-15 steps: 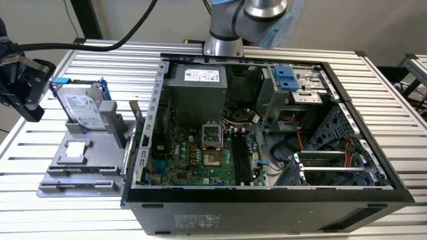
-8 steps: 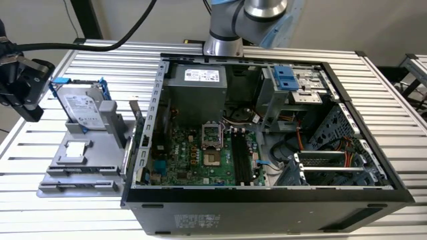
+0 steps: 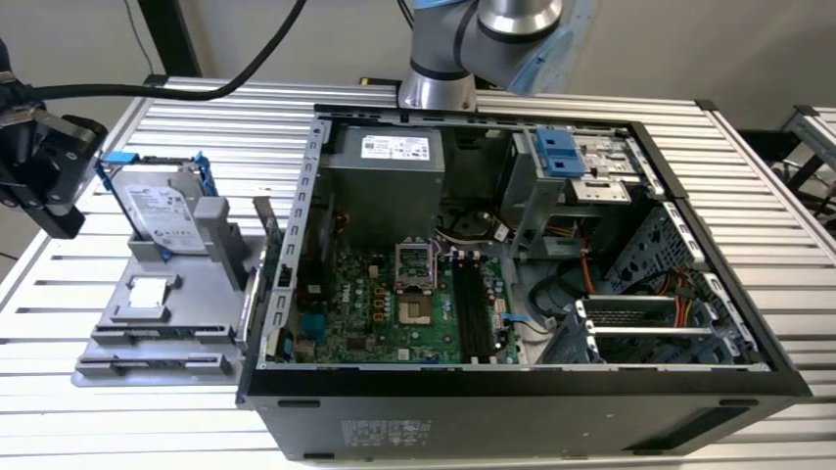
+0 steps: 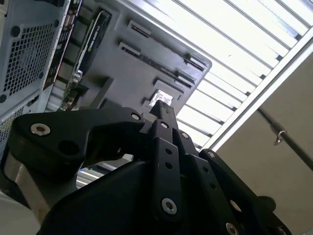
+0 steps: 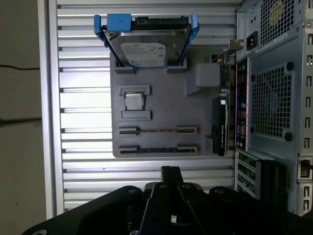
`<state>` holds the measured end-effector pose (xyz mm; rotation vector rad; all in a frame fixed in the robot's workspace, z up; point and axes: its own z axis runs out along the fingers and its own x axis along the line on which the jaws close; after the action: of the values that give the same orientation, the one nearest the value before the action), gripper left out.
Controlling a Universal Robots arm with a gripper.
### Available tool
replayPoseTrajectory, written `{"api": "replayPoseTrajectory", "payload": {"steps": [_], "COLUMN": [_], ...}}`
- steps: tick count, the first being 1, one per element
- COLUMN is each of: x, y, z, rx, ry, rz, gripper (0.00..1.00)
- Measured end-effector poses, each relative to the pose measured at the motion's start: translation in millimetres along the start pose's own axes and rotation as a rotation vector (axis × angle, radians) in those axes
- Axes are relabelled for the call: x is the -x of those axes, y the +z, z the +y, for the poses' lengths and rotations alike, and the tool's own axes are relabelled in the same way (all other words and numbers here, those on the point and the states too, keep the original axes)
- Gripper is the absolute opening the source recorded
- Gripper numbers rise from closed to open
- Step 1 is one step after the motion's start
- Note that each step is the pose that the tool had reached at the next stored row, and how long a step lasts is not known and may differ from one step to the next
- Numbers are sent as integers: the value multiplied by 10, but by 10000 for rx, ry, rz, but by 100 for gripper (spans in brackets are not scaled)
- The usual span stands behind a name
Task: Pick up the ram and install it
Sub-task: 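Pick up the ram and move it above insertion slot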
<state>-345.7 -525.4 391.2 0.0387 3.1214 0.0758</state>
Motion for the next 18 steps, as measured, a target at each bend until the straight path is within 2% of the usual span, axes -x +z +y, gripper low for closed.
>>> {"api": "replayPoseTrajectory", "payload": {"steps": [18], "x": [-1], "y": [0], "z": [0], "rx": [28], "ry": [-1960], "rz": [96], "gripper": [0]}}
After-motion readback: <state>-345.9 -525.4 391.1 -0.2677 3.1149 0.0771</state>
